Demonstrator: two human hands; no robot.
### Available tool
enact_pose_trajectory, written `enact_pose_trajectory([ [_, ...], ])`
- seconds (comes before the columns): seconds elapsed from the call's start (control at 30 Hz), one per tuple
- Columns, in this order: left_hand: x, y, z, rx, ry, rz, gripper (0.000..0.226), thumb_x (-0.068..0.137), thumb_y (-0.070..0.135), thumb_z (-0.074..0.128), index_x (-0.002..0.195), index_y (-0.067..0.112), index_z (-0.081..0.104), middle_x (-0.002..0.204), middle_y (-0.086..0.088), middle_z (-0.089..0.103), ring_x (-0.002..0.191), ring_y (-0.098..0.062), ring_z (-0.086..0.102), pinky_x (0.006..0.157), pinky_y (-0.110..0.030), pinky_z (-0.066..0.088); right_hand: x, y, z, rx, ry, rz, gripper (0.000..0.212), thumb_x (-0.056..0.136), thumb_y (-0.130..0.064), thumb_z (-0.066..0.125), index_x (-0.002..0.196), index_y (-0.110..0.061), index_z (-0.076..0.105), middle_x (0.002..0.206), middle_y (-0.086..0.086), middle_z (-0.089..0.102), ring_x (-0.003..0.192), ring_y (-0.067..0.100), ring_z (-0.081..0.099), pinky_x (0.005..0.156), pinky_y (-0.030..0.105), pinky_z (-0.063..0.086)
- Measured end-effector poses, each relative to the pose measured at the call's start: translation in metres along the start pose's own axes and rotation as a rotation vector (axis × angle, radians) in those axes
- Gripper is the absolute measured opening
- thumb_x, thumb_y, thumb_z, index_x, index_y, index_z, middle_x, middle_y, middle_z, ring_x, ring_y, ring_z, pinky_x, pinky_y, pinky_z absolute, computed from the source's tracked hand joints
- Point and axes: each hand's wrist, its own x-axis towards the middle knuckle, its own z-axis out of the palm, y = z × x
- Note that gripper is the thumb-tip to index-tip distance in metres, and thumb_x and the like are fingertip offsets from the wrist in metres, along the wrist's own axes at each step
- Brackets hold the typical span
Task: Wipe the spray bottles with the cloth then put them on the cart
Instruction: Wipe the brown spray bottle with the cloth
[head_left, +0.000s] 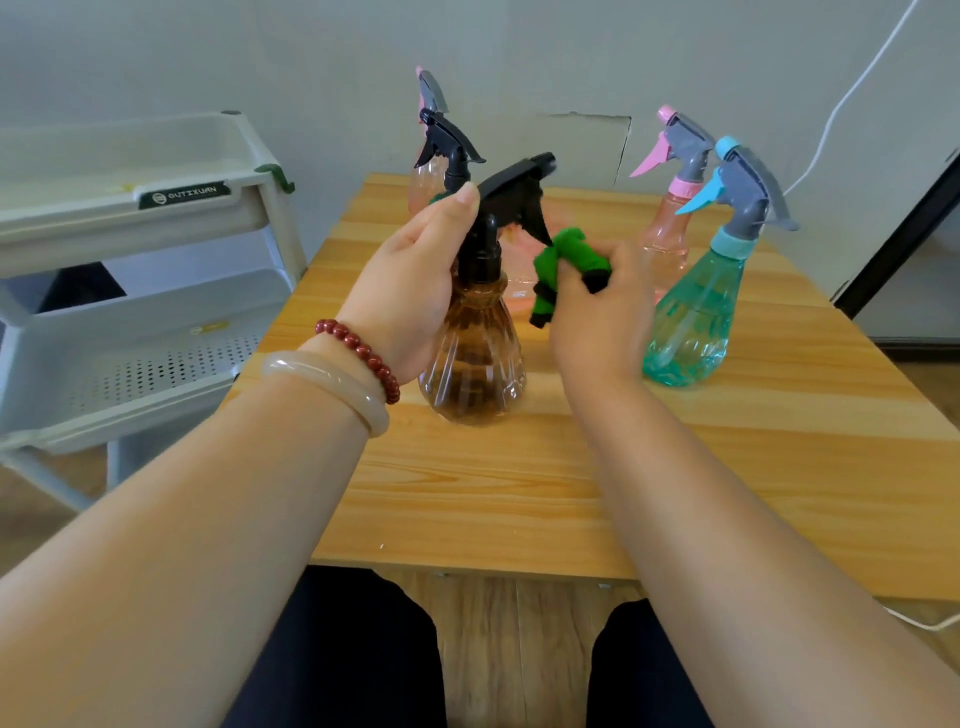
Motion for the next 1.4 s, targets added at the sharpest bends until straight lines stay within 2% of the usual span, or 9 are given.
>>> enact_pose_trajectory([
  [0.17,0.002,-0.001,-0.004,0.003,-0.028,0.024,0.035,0.104,0.040,0.042,0.124,0.017,0.059,0.113,-0.016,0.065,0.096,-0.019,0.067,0.084,-0.033,0.056,0.012,-0.014,-0.024,0.066,0.097,-0.071,0.013,0.093,-0.021,0.064,0.102,-0.028,0.056,0.097,-0.012,0.060,0.094,0.011,0.059,0.078,0.014,0.046],
  [0.33,0.003,0.010,-0.006,-0.015,-0.016,-0.012,0.024,0.104,0.035,0.045,0.102,0.017,0.060,0.089,0.000,0.060,0.070,-0.005,0.063,0.068,-0.023,0.053,0.017,-0.028,-0.027,0.074,-0.153,-0.068,0.015,0.094,-0.026,0.062,0.104,-0.034,0.054,0.102,-0.011,0.065,0.098,0.009,0.063,0.086,0.029,0.052],
  [0.47,0.006,0.012,-0.004,0.020,0.208,0.017,0.019,0.099,0.035,0.057,0.112,0.027,0.067,0.107,0.006,0.069,0.094,-0.002,0.067,0.080,-0.027,0.058,0.012,-0.034,-0.032,0.273,-0.241,-0.018,0.019,0.095,-0.016,0.062,0.095,-0.035,0.056,0.089,-0.015,0.067,0.081,-0.003,0.065,0.067,0.015,0.049],
  [0.67,0.004,0.009,0.004,0.122,0.320,0.157,0.022,0.097,0.031,0.057,0.114,0.027,0.070,0.128,-0.002,0.062,0.115,-0.014,0.063,0.096,-0.041,0.055,0.005,-0.039,-0.038,0.429,-0.398,-0.005,0.021,0.094,-0.006,0.061,0.090,-0.027,0.061,0.072,-0.019,0.068,0.068,0.004,0.067,0.054,0.022,0.051],
  [0.73,-0.001,0.011,0.005,0.171,0.282,0.134,0.030,0.101,0.038,0.048,0.124,0.033,0.066,0.137,0.005,0.050,0.121,-0.003,0.053,0.100,-0.018,0.047,0.009,-0.038,-0.039,0.512,-0.372,0.060,0.016,0.092,-0.006,0.062,0.091,-0.022,0.063,0.072,-0.013,0.067,0.066,0.010,0.066,0.047,0.024,0.048],
  [0.83,-0.007,0.015,0.009,0.265,0.200,0.082,0.040,0.105,0.041,0.038,0.142,0.033,0.051,0.133,0.015,0.045,0.111,0.011,0.046,0.080,0.007,0.035,0.011,-0.038,-0.034,0.409,-0.332,-0.005,0.017,0.091,-0.012,0.065,0.094,-0.029,0.063,0.080,-0.014,0.069,0.077,0.005,0.068,0.065,0.022,0.053],
  [1.07,-0.020,0.006,0.006,0.111,0.061,0.122,0.054,0.098,0.054,0.037,0.147,0.033,0.044,0.143,0.016,0.053,0.134,0.003,0.044,0.117,-0.035,0.034,-0.002,-0.034,-0.036,0.238,-0.285,-0.141,0.026,0.092,-0.016,0.066,0.091,-0.042,0.059,0.086,-0.016,0.067,0.080,0.001,0.064,0.070,0.017,0.050],
  [1.23,-0.028,0.006,0.006,0.149,0.076,0.225,0.058,0.083,0.043,0.068,0.137,0.031,0.051,0.138,0.006,0.059,0.128,-0.007,0.054,0.107,-0.036,0.047,-0.001,-0.038,-0.038,0.189,-0.155,-0.167,0.025,0.093,-0.019,0.065,0.095,-0.043,0.056,0.091,-0.019,0.065,0.087,-0.002,0.063,0.077,0.020,0.052],
  [1.4,-0.024,0.019,0.012,0.177,0.143,0.297,0.025,0.099,0.015,0.057,0.123,0.021,0.061,0.110,0.010,0.069,0.104,0.001,0.066,0.083,-0.016,0.053,-0.002,-0.051,-0.020,0.136,-0.176,-0.277,0.021,0.092,-0.017,0.065,0.099,-0.036,0.058,0.090,-0.028,0.060,0.091,-0.007,0.059,0.082,0.016,0.050],
])
